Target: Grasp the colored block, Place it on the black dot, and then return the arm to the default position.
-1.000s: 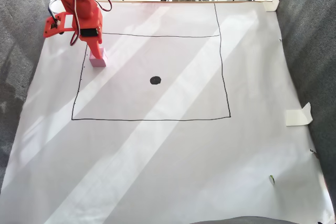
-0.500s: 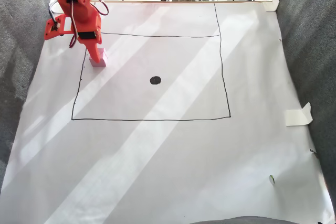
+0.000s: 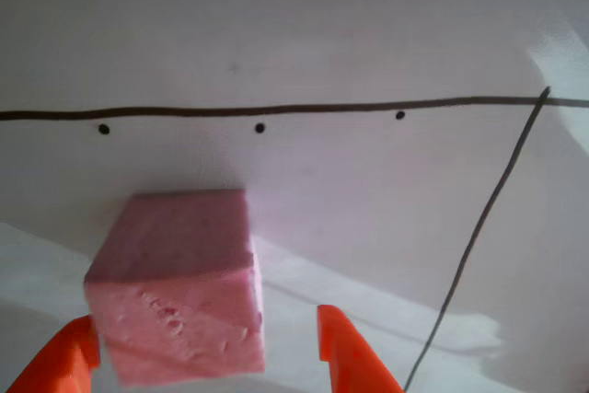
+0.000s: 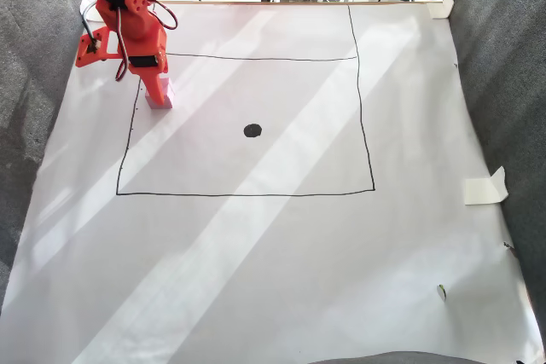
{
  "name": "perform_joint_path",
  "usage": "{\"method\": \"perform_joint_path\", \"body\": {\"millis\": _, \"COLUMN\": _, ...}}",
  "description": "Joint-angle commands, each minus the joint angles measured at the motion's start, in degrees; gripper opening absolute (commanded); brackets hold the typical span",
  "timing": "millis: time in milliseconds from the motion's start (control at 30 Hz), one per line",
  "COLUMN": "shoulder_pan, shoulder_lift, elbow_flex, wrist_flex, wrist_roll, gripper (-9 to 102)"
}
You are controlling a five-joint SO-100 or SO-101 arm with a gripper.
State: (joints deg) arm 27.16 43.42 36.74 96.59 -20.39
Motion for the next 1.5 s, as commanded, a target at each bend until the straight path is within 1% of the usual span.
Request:
{"method": "perform_joint_path", "body": {"millis": 0, "shoulder_pan": -0.53, "shoulder_lift": 0.53, "elbow_flex": -2.37, "wrist_flex": 0.35, "wrist_roll": 0.79, "gripper": 31}}
{"method": "perform_joint_path", "body": {"millis": 367, "shoulder_pan": 0.18, "shoulder_lift": -0.26, "elbow_flex": -2.37, "wrist_flex": -1.93, "wrist_roll": 1.76, "gripper": 31}}
{"method": "perform_joint_path", "body": {"millis": 767, "shoulder_pan": 1.93, "shoulder_lift": -0.97, "elbow_flex": -2.37, "wrist_flex": -6.33, "wrist_roll": 0.18, "gripper": 26}}
{"method": "perform_joint_path", "body": {"millis": 833, "shoulder_pan": 2.02, "shoulder_lift": -1.05, "elbow_flex": -2.37, "wrist_flex": -6.42, "wrist_roll": 0.0, "gripper": 21}}
{"method": "perform_joint_path", "body": {"millis": 900, "shoulder_pan": 2.02, "shoulder_lift": -1.05, "elbow_flex": -2.37, "wrist_flex": -6.59, "wrist_roll": 0.18, "gripper": 14}}
{"method": "perform_joint_path", "body": {"millis": 1167, "shoulder_pan": 1.76, "shoulder_lift": -0.88, "elbow_flex": -2.37, "wrist_flex": -7.03, "wrist_roll": 0.0, "gripper": 6}}
{"method": "perform_joint_path", "body": {"millis": 1233, "shoulder_pan": 1.76, "shoulder_lift": -0.88, "elbow_flex": -2.37, "wrist_flex": -7.38, "wrist_roll": -0.18, "gripper": 0}}
{"method": "perform_joint_path", "body": {"millis": 1467, "shoulder_pan": 1.76, "shoulder_lift": 0.88, "elbow_flex": -1.67, "wrist_flex": -8.35, "wrist_roll": 0.97, "gripper": 0}}
